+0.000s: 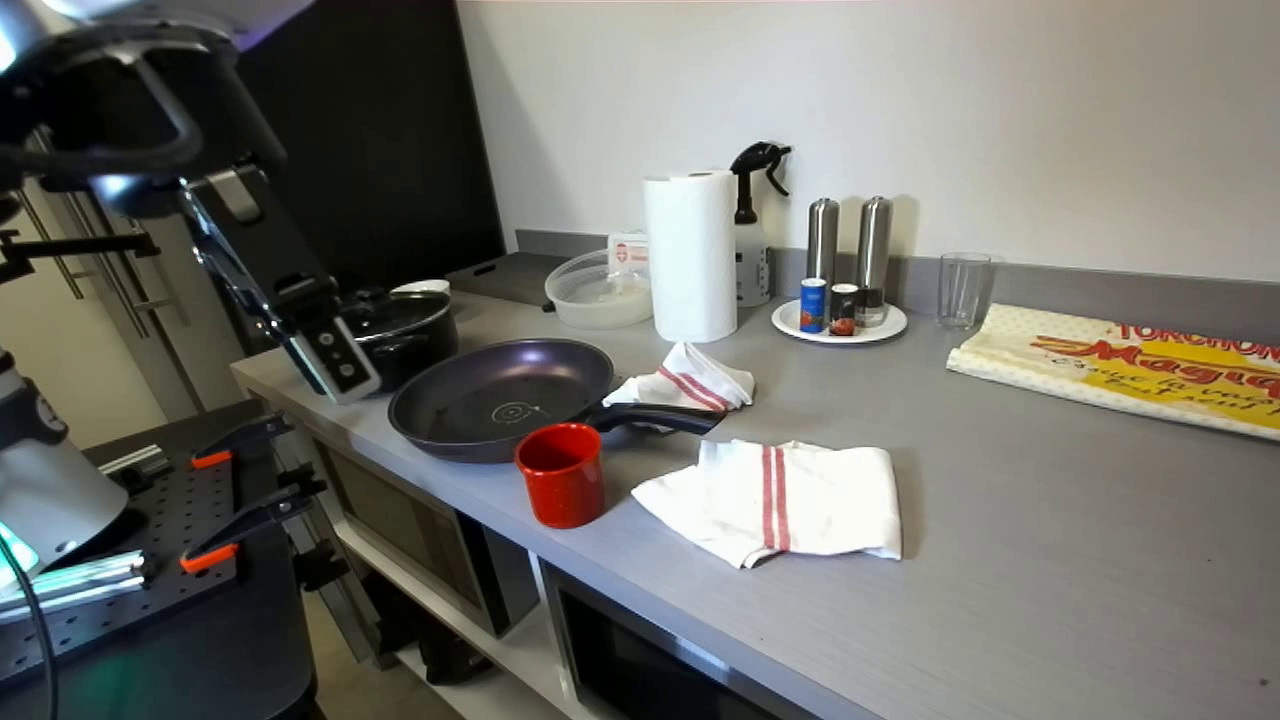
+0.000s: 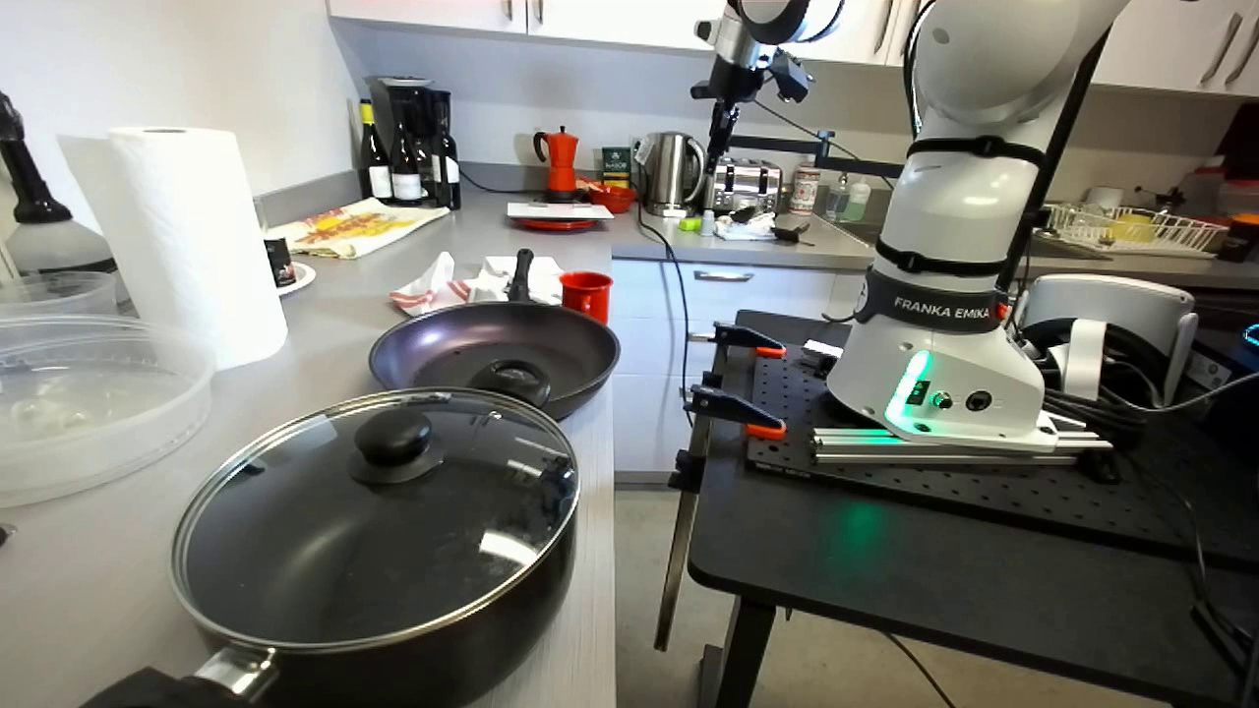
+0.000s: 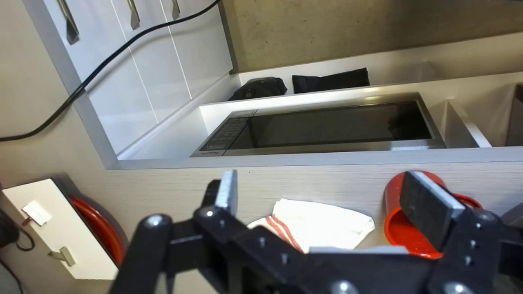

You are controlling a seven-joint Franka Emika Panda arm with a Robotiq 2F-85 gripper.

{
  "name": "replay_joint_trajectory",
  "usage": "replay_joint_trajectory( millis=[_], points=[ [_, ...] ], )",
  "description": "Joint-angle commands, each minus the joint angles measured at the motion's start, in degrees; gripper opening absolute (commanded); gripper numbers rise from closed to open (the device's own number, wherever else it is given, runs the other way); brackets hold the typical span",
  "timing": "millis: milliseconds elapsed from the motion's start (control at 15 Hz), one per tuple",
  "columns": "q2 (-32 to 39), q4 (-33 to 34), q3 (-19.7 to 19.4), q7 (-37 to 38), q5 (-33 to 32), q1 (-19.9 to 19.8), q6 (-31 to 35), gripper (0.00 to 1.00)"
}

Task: Use the towel on the left to wipe the black pan

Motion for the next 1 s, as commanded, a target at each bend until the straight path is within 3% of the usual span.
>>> replay_joint_trajectory(
  millis=[0, 467, 933],
  points=[
    [0.23, 0.0, 1.59, -0.98, 1.39, -1.39, 0.12, 1.0],
    [1.39, 0.13, 2.49, -0.7, 2.66, -0.24, 1.32, 1.0],
    [3.42, 1.34, 8.94, -0.28, 8.17, 4.96, 3.47, 1.0]
  ],
)
